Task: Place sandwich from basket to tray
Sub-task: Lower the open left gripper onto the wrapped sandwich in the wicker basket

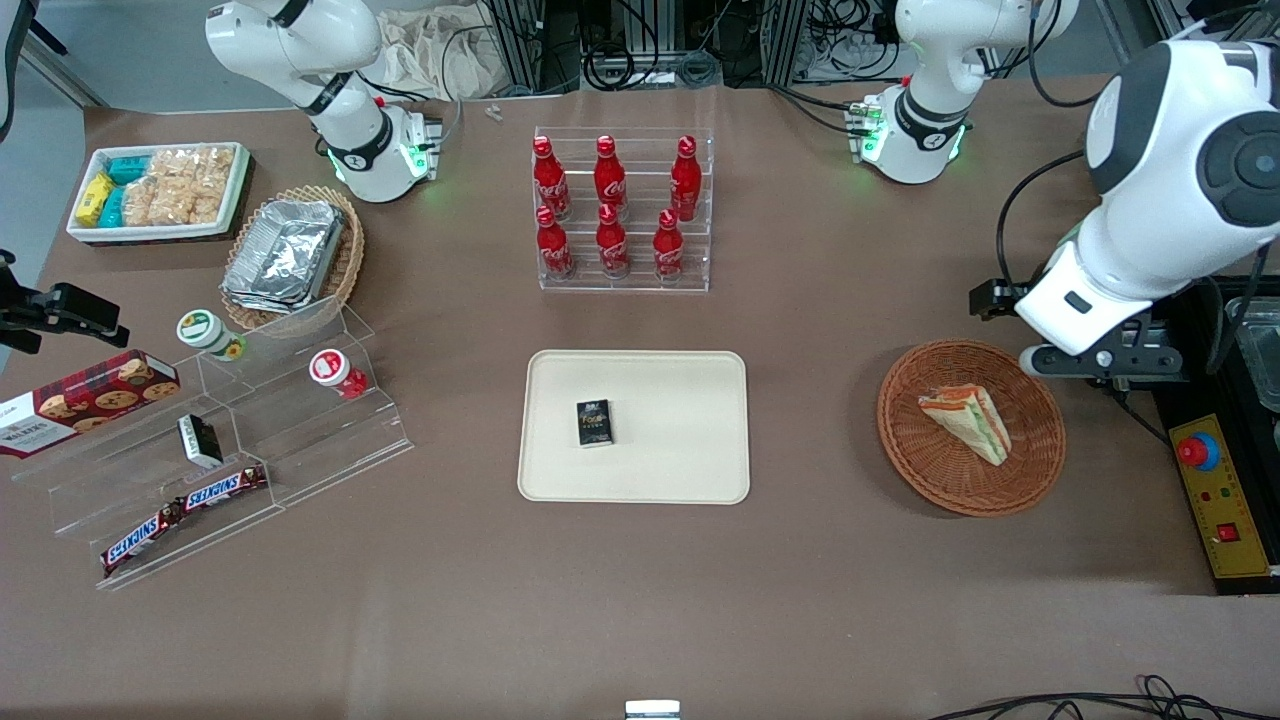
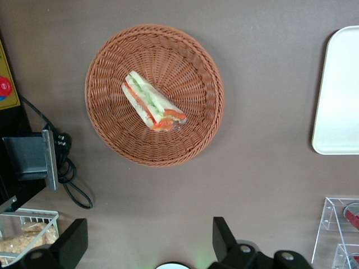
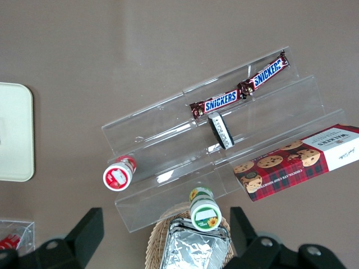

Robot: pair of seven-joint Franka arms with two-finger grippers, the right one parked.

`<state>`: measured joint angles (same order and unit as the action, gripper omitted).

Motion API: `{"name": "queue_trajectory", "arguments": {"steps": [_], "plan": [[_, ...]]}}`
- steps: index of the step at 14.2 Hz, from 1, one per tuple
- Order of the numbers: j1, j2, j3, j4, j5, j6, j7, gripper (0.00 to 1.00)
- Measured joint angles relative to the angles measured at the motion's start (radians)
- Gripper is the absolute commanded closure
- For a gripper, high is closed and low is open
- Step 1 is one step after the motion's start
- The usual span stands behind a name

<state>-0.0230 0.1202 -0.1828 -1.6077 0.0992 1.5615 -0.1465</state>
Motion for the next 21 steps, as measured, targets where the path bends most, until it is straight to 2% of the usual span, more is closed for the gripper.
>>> {"name": "queue_trajectory", "arguments": {"steps": [4, 7, 9, 16, 21], "plan": [[0.001, 0.063, 0.004, 0.040, 0.001, -0.014, -0.011, 0.00], [0.011, 0.120, 0.008, 0.039, 0.001, 0.010, -0.150, 0.00], [0.036, 0.135, 0.011, -0.021, 0.001, 0.119, -0.218, 0.00], [0.076, 0.147, 0.034, -0.356, 0.025, 0.601, -0.701, 0.00], [0.087, 0.187, 0.079, -0.449, 0.030, 0.716, -0.840, 0.00]]}}
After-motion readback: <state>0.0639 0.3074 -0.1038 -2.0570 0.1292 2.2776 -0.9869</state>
